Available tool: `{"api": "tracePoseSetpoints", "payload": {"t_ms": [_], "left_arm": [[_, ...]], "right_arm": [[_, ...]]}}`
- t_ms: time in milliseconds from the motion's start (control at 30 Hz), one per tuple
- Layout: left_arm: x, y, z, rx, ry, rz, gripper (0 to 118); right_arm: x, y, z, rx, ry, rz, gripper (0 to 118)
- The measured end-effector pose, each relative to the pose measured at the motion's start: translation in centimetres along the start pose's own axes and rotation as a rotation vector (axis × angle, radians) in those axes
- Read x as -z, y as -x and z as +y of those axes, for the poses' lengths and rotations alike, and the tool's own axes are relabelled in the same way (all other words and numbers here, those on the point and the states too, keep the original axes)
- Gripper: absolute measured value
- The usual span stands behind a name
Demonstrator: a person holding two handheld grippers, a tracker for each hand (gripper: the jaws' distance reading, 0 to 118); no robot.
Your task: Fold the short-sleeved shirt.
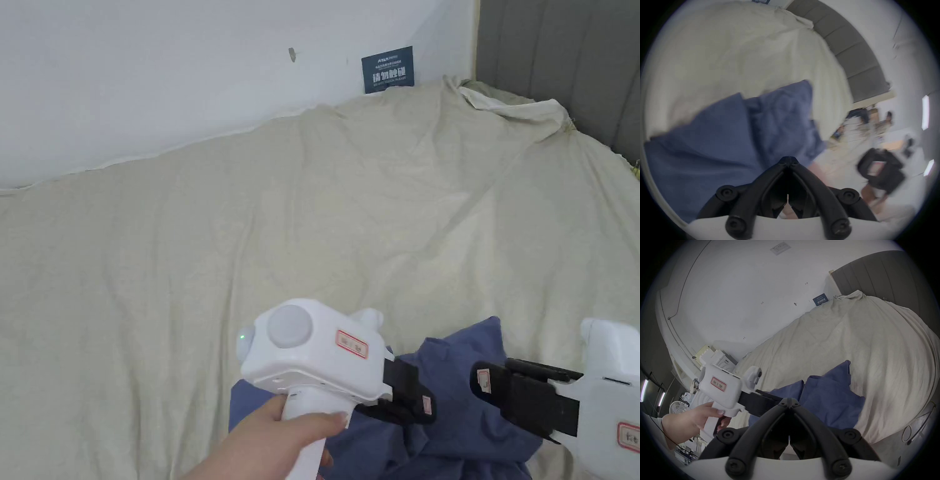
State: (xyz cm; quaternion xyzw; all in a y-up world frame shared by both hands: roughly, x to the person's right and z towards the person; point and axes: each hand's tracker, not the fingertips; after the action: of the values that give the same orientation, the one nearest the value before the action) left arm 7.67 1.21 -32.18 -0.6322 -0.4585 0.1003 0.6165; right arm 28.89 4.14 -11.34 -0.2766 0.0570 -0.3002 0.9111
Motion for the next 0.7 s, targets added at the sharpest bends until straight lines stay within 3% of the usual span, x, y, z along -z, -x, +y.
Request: {"api": "tracePoseSetpoints", "payload": {"t_ms": [200,267,300,333,400,567,700], "left_arm": [[-8.4,3.5,-2.3,-0.054,-0.243,-0.194,0],[-12.3,5.4,-3.8,-0.066,-0.338,-0.163,0],[-14.0,6.7,-4.6,-0.076,-0.377,-0.138,13],[-15.4,8.1,-5.4,-0.098,-0.404,-0.132,40],[-17.6,11.5,-6.3,-0.184,-0.411,-0.114,118],[-17.6,18.2,-9.0,-0.385,-0.386,-0.182,118],[-14.2,20.9,-8.6,-0.382,-0.313,-0.205,118]], "right_arm": [[-1.3,0.4,1.2,-0.017,-0.02,-0.012,0],[-1.6,0.5,1.4,-0.019,-0.025,-0.016,0],[-1.6,0.7,1.6,-0.019,-0.025,-0.015,0],[-1.6,0.8,1.7,-0.018,-0.024,-0.015,0],[-1.5,1.2,1.7,-0.018,-0.023,-0.016,0],[-0.5,2.7,1.1,-0.041,-0.003,-0.022,0],[0.2,4.0,0.1,-0.033,0.047,-0.011,0]]}}
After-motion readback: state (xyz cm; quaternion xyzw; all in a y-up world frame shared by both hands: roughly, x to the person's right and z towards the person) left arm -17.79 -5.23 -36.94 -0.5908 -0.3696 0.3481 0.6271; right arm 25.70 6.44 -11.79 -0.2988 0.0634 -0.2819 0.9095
